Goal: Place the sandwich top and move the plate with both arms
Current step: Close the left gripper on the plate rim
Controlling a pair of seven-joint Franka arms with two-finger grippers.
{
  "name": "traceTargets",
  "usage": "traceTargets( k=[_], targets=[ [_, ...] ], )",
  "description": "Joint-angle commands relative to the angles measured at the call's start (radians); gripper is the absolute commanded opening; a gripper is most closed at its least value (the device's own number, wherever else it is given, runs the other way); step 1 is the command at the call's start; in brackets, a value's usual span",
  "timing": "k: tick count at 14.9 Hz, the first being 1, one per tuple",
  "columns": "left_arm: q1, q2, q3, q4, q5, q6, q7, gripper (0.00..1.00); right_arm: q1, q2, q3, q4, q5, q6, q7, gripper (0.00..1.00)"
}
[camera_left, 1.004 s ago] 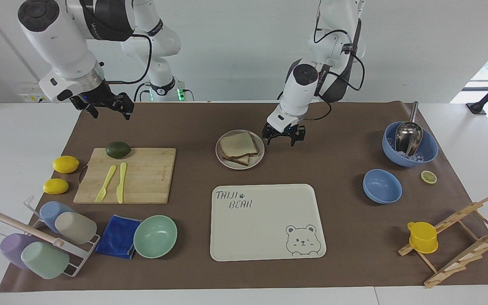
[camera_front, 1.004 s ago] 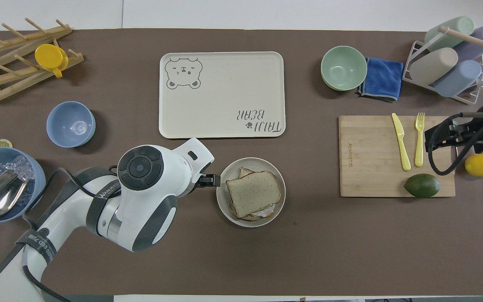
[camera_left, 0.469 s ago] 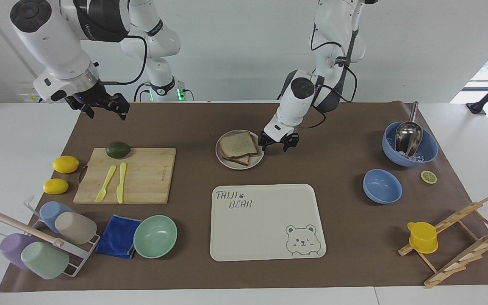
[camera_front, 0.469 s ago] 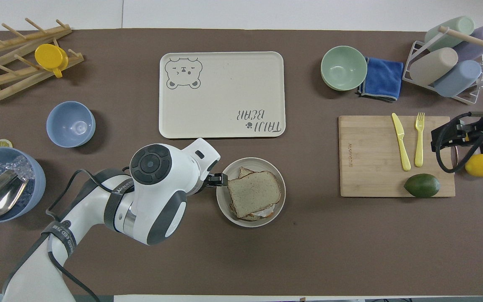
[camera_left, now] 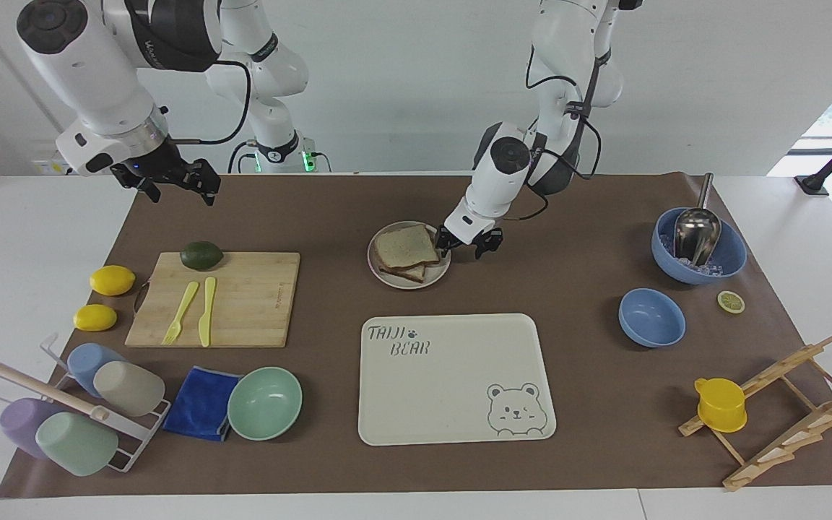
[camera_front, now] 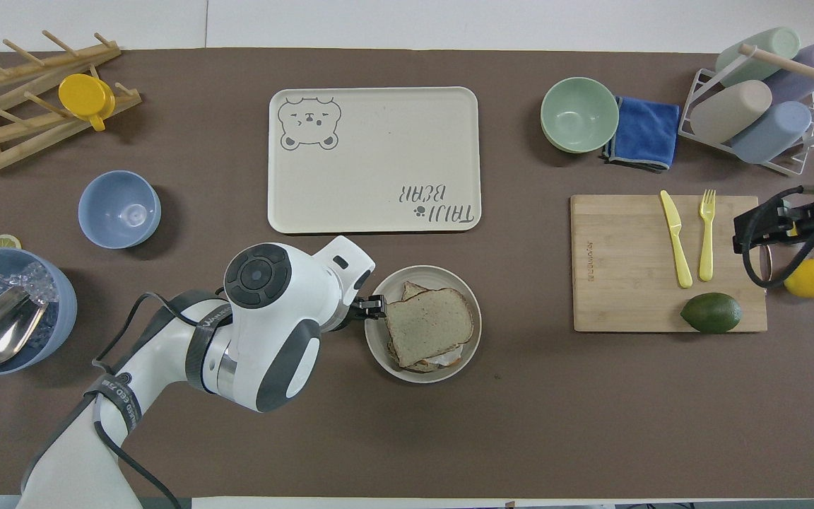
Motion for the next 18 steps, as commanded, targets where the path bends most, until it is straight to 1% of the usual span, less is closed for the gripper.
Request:
traceTargets(
  k=[1, 3, 6, 8, 14, 15, 16, 18],
  targets=[
    [-0.021, -0.012, 0.011, -0.04, -0.024, 0.039, -0.009, 0.67, -0.009, -0.012, -0.003, -0.016, 0.03, 0.008, -0.022, 1.0],
    [-0.035, -0.012, 0.011, -0.054, -0.042, 0.063, -0.01, 0.65, -0.006, -0.012, -0.003, -0.016, 0.03, 0.009, -0.022, 1.0],
    [-0.037, -0.013, 0.011, -0.063, -0.047, 0.082, -0.01, 0.57, -0.006, -0.012, -0.003, -0.016, 0.03, 0.009, -0.022, 1.0],
    [-0.038, -0.012, 0.011, -0.063, -0.064, 0.085, -0.01, 0.43, -0.006, -0.012, -0.003, -0.016, 0.03, 0.009, -0.022, 1.0],
    [-0.05, -0.01, 0.011, -0.063, -0.065, 0.091, -0.01, 0.11, -0.006, -0.012, -0.003, -0.016, 0.03, 0.009, -0.022, 1.0],
    [-0.049, -0.01, 0.011, -0.063, -0.065, 0.094, -0.009, 0.04, -0.006, -0.012, -0.003, -0.016, 0.03, 0.009, -0.022, 1.0],
    [-0.049, -0.01, 0.011, -0.063, -0.065, 0.093, -0.009, 0.0, -0.006, -0.012, -0.003, -0.016, 0.03, 0.009, -0.022, 1.0],
    [-0.046, -0.009, 0.011, -0.062, -0.065, 0.091, -0.007, 0.0, -0.006, -0.012, -0.003, -0.016, 0.03, 0.008, -0.022, 1.0]
  ],
)
